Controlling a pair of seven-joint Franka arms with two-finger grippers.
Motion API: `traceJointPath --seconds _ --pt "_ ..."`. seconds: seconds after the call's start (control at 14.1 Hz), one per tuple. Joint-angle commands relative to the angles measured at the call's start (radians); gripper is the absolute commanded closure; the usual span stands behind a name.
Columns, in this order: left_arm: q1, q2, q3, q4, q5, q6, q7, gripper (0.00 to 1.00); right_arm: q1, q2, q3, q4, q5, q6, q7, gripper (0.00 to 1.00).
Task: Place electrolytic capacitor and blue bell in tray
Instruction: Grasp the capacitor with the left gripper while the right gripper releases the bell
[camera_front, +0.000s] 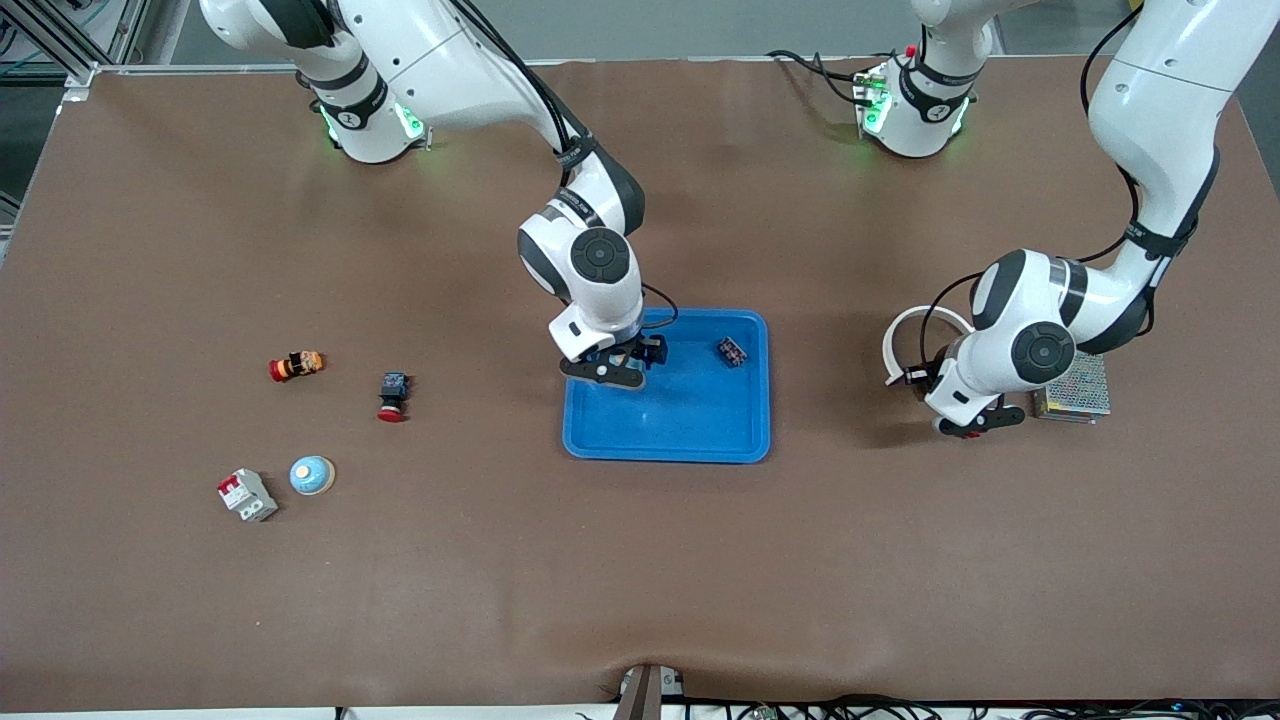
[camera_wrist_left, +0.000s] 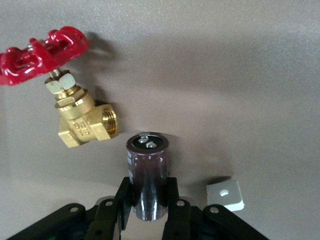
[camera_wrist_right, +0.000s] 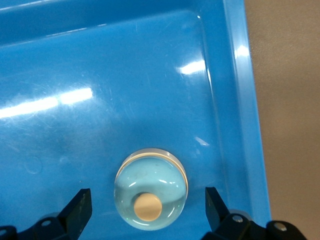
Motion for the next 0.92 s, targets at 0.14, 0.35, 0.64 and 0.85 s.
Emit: traceJointPath --seconds 0.14,0.35,0.64,0.85 --pt "0.001 -0.071 -0.016 0.027 0.012 -0.038 -0.015 1.0 -0.036 -0.054 -0.009 0.029 -0.014 -0.08 -0.036 0.0" --pt "-0.001 -0.078 -0.075 0.108 -0.019 -0.13 -0.047 1.0 -0.118 -0.121 -0.008 0.064 -0.006 -0.229 -0.186 0.0" --pt "-0.031 -0.049 -0.152 0.222 -0.049 -0.184 -0.252 1.0 -0.237 -0.16 -0.008 0.18 -0.003 -0.441 -0.401 0.0" --pt "-0.091 0.009 -0.152 0.306 -0.109 -0.184 -0.377 1.0 -0.325 -0.16 -0.009 0.253 -0.017 -0.521 -0.57 0.0"
